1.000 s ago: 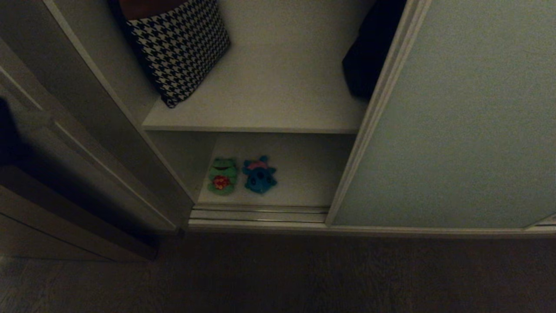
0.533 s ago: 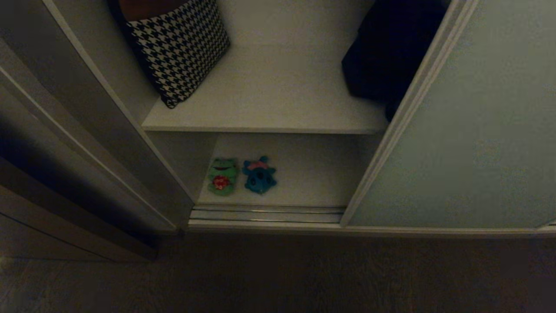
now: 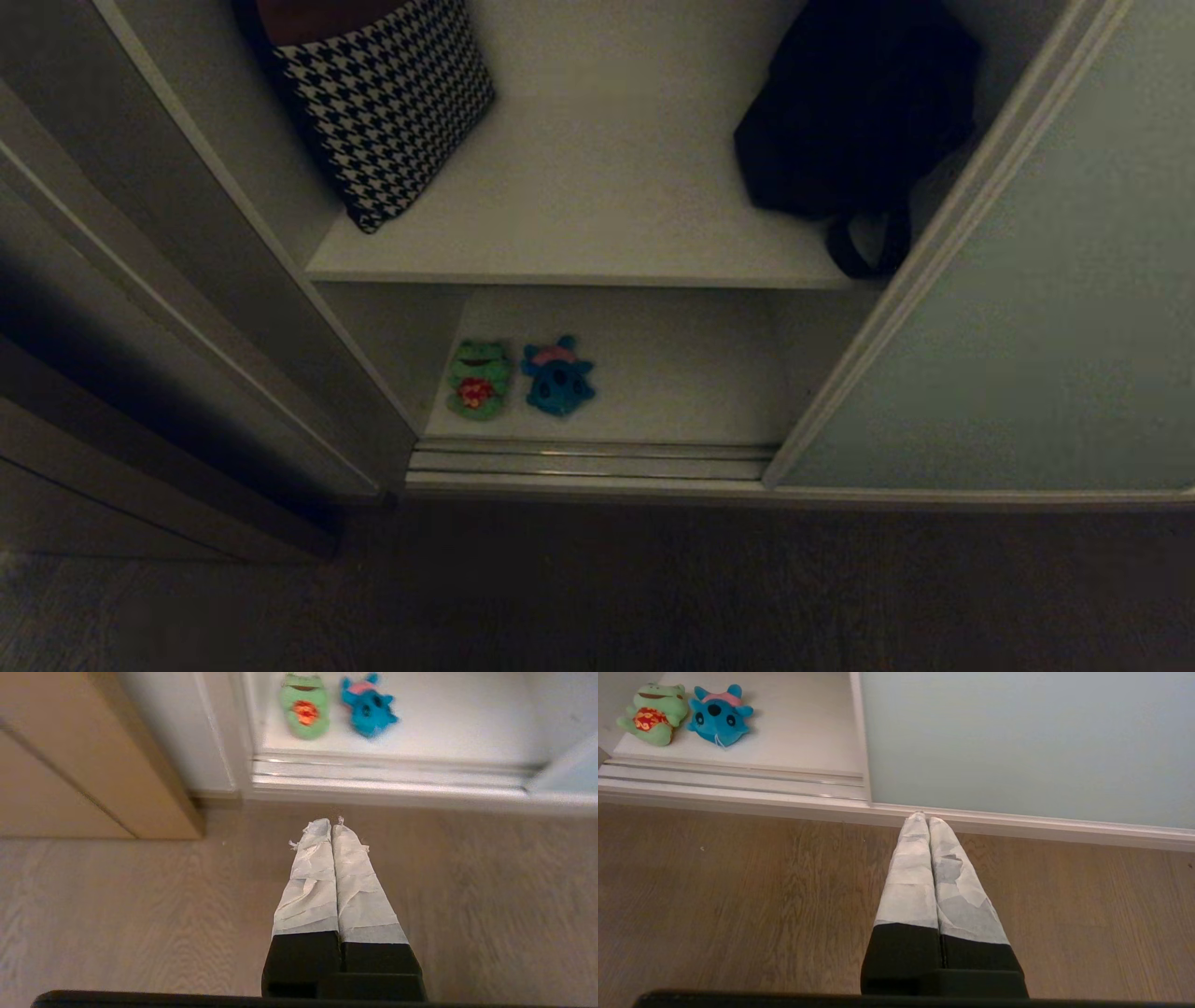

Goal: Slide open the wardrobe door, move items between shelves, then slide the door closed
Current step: Open the door

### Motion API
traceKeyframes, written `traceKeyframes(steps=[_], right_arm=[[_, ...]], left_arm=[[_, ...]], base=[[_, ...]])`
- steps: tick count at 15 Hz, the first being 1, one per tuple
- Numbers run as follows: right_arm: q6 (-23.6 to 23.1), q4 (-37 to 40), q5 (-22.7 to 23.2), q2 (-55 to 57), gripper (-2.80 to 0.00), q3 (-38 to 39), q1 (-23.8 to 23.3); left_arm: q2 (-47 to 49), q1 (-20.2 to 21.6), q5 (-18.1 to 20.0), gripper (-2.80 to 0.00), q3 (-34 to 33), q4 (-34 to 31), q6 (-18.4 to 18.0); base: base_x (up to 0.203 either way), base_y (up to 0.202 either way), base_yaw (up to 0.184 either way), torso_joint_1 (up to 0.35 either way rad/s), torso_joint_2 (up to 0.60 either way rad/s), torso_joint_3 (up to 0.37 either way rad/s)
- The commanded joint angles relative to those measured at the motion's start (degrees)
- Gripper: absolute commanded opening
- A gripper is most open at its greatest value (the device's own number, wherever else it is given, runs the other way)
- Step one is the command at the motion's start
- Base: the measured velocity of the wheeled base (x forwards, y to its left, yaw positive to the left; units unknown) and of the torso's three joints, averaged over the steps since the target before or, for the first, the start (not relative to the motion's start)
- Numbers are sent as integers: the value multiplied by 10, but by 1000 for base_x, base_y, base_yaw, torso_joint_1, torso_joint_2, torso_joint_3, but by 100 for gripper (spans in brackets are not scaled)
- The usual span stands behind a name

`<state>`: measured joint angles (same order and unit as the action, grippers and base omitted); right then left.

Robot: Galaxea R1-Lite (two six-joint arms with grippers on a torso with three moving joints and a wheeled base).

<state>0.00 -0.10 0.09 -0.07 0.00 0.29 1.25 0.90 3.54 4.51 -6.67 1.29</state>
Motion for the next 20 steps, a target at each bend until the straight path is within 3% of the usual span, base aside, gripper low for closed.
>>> traceKeyframes(steps=[1,3,12,14,20], right_arm=[[0,0,0,-2,-280,0,0],[0,0,0,-1,-280,0,0],[0,0,0,-1,-280,0,0],[0,0,0,-1,-280,0,0],[0,0,0,-1,-280,0,1]], left_arm=[[-11,0,-43,-280,-9,-5,-4],[-11,0,-40,-280,-15,-4,-28],[-11,0,-42,-280,-18,2,-11],[-11,0,-42,-280,-17,2,11],[-12,0,-42,-280,-15,-5,7]], base=[[0,0,0,0,0,0],[0,0,0,0,0,0],[0,0,0,0,0,0],[0,0,0,0,0,0],[0,0,0,1,1,-65]])
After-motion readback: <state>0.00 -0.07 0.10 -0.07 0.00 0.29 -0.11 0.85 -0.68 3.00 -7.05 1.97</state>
